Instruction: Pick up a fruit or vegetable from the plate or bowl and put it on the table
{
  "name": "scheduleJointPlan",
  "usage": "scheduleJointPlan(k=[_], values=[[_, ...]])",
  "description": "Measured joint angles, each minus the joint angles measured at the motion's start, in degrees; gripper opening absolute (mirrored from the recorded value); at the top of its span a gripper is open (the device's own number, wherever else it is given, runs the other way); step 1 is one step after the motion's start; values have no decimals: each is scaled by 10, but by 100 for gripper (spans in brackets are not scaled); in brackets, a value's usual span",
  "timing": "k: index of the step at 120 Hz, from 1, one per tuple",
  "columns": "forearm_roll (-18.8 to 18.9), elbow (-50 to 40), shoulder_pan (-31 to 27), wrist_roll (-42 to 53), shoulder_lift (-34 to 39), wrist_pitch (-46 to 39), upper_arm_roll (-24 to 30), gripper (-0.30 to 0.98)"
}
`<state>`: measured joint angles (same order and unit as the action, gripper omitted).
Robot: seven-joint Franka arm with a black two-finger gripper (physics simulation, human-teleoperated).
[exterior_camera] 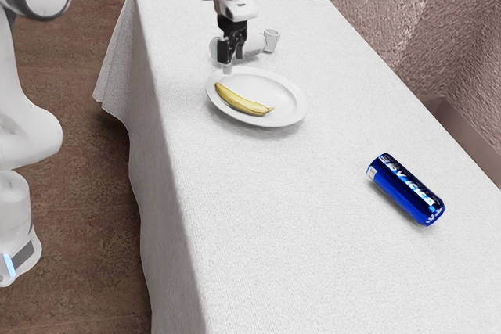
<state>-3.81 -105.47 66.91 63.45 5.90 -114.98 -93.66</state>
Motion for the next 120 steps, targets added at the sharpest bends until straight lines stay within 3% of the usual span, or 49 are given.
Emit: scheduleJointPlan(k=[42,61,96,109,120], values=[[4,-20,32,-53,13,-50,-7,69],[10,-22,186,-72,38,-65,-152,69],[14,-18,253,-97,64,-75,-220,69],[16,-5,341,-106,73,-77,-295,69],[17,-2,366,-113,78,-78,-318,69]])
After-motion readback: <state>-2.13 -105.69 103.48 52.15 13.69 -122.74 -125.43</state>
